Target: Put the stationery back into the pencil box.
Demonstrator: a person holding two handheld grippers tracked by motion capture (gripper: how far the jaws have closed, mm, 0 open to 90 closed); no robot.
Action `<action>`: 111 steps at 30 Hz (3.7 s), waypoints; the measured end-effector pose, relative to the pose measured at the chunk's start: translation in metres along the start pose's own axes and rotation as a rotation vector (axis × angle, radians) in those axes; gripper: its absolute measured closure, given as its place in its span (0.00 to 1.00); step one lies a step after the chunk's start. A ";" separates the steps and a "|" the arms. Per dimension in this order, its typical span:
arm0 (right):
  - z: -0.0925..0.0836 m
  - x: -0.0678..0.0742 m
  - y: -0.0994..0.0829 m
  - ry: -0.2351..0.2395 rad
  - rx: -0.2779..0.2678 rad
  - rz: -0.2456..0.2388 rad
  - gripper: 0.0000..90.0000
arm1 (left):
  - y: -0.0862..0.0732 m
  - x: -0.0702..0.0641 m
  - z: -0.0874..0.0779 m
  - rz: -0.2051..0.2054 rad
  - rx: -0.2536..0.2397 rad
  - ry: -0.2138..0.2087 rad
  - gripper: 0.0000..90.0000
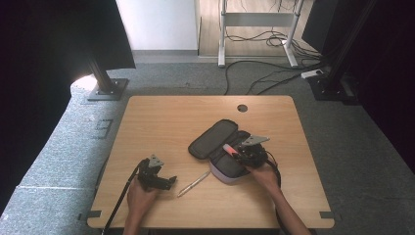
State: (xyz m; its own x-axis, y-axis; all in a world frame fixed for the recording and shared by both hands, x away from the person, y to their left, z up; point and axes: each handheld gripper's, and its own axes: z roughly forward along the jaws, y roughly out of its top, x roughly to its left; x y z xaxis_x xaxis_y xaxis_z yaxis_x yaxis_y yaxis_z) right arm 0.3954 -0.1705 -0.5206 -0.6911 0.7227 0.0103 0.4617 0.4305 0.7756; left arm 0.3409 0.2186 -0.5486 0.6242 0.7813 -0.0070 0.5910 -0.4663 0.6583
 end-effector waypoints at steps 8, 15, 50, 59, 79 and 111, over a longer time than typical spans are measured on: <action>-0.012 -0.005 0.002 0.000 -0.005 0.002 0.56 | 0.000 0.000 0.000 0.000 0.000 0.000 0.00; -0.018 -0.011 -0.001 -0.012 0.009 0.007 0.44 | 0.000 0.000 0.000 0.000 0.000 -0.001 0.00; -0.066 -0.034 -0.031 -0.054 -0.042 0.063 0.34 | 0.000 0.000 0.000 0.000 0.000 0.000 0.00; -0.069 -0.034 -0.040 -0.060 -0.037 0.068 0.34 | 0.000 0.000 0.000 0.000 0.000 0.000 0.00; -0.072 -0.042 -0.069 -0.078 -0.019 0.109 0.33 | 0.000 -0.001 -0.001 0.017 -0.005 -0.014 0.02; -0.062 -0.043 -0.095 -0.102 0.038 0.092 0.23 | 0.007 -0.011 -0.014 0.011 -0.057 -0.053 0.09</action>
State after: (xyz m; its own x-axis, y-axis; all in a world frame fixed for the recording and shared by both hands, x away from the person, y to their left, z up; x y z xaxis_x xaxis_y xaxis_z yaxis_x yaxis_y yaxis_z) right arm 0.3465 -0.2759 -0.5552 -0.5860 0.8102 0.0147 0.5424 0.3787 0.7499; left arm 0.3305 0.2128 -0.5332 0.6572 0.7528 -0.0384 0.5550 -0.4488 0.7004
